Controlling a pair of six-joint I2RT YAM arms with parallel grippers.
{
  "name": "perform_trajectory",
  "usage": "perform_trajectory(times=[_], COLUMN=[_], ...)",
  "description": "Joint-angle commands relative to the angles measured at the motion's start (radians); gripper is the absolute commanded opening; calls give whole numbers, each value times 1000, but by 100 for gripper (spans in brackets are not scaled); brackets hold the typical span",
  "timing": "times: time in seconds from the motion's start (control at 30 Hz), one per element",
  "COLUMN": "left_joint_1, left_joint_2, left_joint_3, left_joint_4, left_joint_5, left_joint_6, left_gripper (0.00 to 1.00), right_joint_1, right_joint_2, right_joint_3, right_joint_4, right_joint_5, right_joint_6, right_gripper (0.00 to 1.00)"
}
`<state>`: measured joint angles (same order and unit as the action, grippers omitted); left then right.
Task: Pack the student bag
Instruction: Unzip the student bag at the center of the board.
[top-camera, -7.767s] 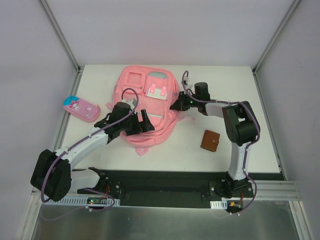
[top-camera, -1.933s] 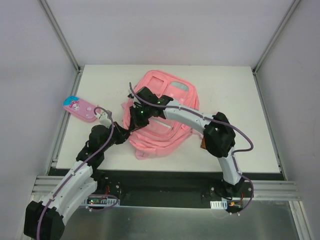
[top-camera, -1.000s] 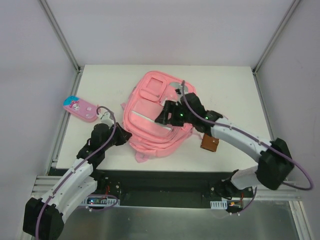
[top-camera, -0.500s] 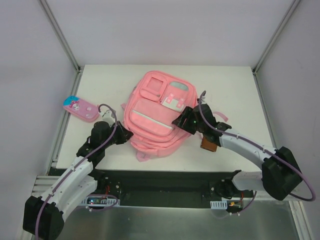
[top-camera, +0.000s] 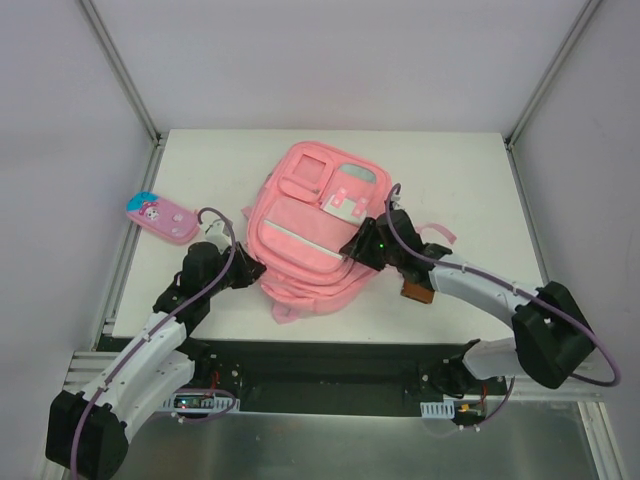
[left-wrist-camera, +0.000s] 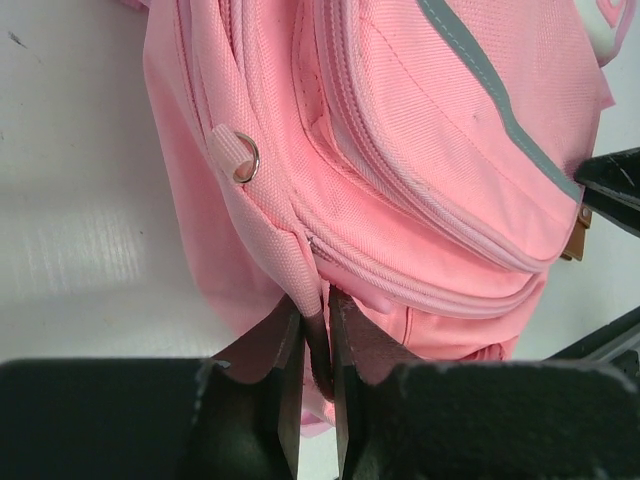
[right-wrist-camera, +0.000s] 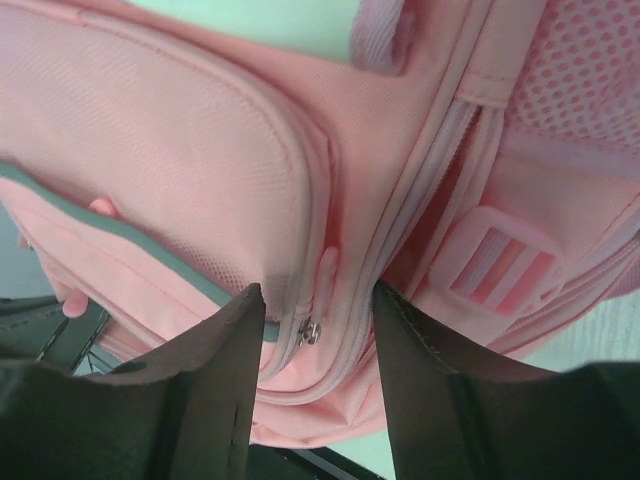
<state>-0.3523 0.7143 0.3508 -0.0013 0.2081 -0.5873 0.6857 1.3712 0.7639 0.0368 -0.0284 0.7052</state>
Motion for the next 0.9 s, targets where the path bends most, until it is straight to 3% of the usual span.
perform_trajectory(times=[0.0,0.13,0.27,0.3,0.37,0.43,0.5,0.53,0.6,0.63,0.73,0.87], left_joint_1=[-5,-5,-5,-5,-5,-5,-5,-7,-5,-5,-4,-5], left_joint_2=[-6,8,7,4,1,-6,-19,-25,-50,-61,-121,-148], left_joint_3=[54,65,65,63,56,48,47,50,63,80,125,168], left_joint_4=[80,78,80,78,77,73,63,55,15,8,-58,-55], left_joint_5=[50,56,60,59,62,56,44,37,18,10,-7,37], left_joint_6=[0,9,12,11,10,11,7,9,10,11,-11,-92], left_gripper=[11,11,11,11,11,21,37,55,64,75,96,99], right_joint_1=[58,51,37,37,37,35,35,32,22,12,-28,-51], right_joint_2=[-95,-19,60,65,54,16,-45,-69,-130,-144,-155,-115], right_joint_3=[58,97,103,98,95,83,66,60,63,64,78,95], right_joint_4=[2,-2,102,124,141,150,181,186,175,172,160,193], right_joint_5=[22,-24,-106,-114,-108,-82,-45,-38,-4,-2,-37,-94], right_joint_6=[-27,-27,7,13,16,16,17,14,-1,-1,11,42], right_gripper=[52,58,32,18,11,1,1,1,1,1,1,1])
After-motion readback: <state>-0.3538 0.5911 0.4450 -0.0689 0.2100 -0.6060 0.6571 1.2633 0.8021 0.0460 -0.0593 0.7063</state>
